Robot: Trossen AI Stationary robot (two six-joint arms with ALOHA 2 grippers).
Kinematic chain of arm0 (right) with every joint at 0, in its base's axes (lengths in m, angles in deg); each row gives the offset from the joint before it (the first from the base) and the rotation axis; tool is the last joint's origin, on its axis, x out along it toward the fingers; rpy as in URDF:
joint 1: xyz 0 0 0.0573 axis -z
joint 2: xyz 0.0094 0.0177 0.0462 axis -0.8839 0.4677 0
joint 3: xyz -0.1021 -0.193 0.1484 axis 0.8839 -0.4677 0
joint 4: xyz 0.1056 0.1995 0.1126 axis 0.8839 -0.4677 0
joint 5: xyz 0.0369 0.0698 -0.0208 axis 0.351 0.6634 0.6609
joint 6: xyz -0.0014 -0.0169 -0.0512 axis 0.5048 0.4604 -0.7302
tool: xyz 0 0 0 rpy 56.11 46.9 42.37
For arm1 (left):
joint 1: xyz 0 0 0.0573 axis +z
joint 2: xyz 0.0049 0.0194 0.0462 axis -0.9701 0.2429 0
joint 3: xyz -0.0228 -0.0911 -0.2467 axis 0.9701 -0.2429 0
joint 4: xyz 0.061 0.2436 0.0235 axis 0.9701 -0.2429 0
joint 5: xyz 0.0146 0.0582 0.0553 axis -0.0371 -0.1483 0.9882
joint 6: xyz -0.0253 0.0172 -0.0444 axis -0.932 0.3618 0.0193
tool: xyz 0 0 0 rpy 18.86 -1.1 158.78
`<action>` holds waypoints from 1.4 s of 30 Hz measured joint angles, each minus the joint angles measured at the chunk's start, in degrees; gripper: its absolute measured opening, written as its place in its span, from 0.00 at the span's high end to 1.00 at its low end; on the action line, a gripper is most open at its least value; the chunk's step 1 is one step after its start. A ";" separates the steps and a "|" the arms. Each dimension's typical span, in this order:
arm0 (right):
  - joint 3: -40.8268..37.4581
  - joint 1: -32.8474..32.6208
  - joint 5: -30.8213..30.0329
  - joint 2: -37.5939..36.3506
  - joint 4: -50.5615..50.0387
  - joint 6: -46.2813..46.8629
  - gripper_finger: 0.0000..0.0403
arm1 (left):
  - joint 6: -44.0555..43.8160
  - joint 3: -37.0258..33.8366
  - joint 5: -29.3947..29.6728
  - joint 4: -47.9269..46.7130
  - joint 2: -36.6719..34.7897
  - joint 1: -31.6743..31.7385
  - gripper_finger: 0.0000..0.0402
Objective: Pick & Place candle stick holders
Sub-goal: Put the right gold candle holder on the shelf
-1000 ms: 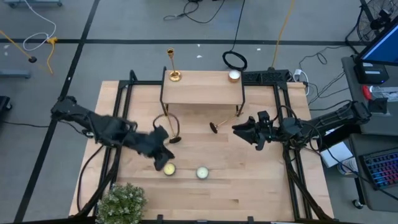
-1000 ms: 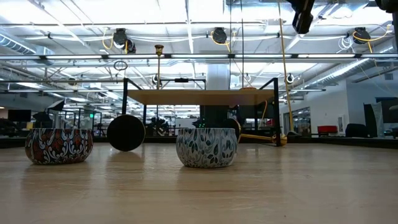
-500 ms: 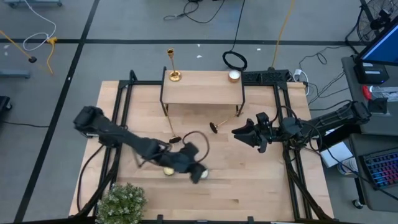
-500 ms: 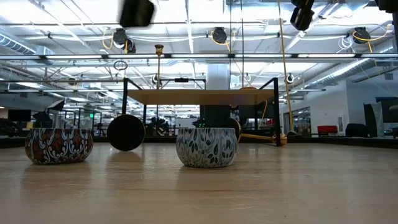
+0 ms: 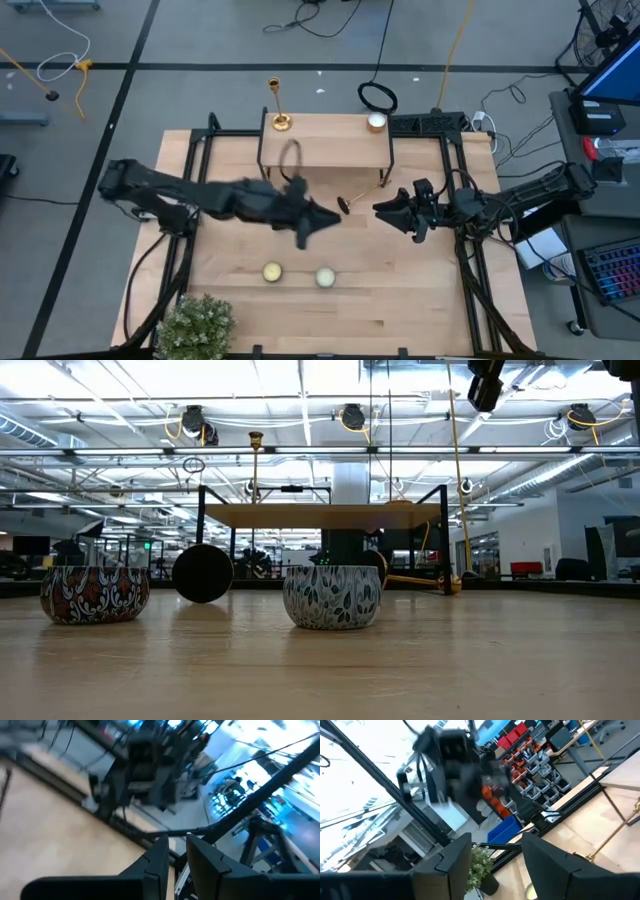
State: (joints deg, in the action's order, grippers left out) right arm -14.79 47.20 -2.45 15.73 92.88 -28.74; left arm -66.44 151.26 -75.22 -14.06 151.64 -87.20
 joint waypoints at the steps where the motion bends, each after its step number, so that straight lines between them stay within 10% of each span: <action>1: 0.00 -0.04 -1.00 0.00 -0.01 -0.14 0.58 | 1.72 0.00 -0.11 -1.00 -2.09 0.15 0.82; 10: 0.00 -0.02 -11.54 0.02 -0.36 -0.39 0.58 | 9.46 0.06 9.87 -27.54 -16.35 1.77 0.82; 18: 0.00 0.74 -17.34 0.00 -2.32 -0.67 0.58 | -14.52 0.02 27.68 -51.39 -20.01 5.05 0.82; 42: -0.02 7.13 -12.39 0.00 -9.83 4.71 0.58 | -28.73 -0.03 -6.22 -79.30 -1.85 13.28 0.82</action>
State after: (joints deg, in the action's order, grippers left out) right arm -14.81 54.33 -14.84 15.73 83.05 -24.03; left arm -95.18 151.23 -81.45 -93.36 149.79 -73.92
